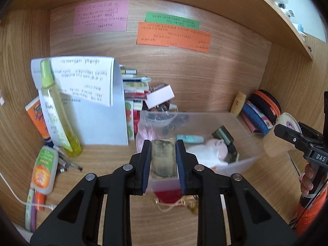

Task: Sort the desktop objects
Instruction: 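Carry tile and cream tub into the clear box and open both tools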

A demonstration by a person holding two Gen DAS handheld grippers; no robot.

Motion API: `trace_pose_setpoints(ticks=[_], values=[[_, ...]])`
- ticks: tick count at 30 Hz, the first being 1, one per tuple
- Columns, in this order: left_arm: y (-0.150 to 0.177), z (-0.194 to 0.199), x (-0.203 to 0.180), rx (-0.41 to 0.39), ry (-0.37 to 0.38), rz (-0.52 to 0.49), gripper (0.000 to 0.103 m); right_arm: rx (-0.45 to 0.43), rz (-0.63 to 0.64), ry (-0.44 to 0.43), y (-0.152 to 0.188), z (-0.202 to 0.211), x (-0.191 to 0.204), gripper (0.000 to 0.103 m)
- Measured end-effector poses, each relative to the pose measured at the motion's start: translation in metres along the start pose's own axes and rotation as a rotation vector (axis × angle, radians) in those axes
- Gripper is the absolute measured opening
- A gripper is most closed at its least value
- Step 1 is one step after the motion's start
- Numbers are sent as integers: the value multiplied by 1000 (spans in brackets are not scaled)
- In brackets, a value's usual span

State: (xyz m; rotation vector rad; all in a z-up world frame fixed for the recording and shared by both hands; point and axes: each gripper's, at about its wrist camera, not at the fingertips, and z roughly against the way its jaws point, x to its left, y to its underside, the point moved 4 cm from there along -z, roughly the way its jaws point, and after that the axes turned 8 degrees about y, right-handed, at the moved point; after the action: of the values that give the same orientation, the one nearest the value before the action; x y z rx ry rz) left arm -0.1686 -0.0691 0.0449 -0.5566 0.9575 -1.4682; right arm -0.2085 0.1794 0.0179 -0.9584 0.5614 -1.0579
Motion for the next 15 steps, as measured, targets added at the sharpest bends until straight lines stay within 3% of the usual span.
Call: trace_pose_setpoints(ticks=[8, 15], values=[[-22, -15, -9, -10, 18, -32, 23, 6, 14, -24, -15, -19, 2, 65], [-34, -43, -15, 13, 35, -50, 23, 62, 28, -40, -9, -47, 5, 65]])
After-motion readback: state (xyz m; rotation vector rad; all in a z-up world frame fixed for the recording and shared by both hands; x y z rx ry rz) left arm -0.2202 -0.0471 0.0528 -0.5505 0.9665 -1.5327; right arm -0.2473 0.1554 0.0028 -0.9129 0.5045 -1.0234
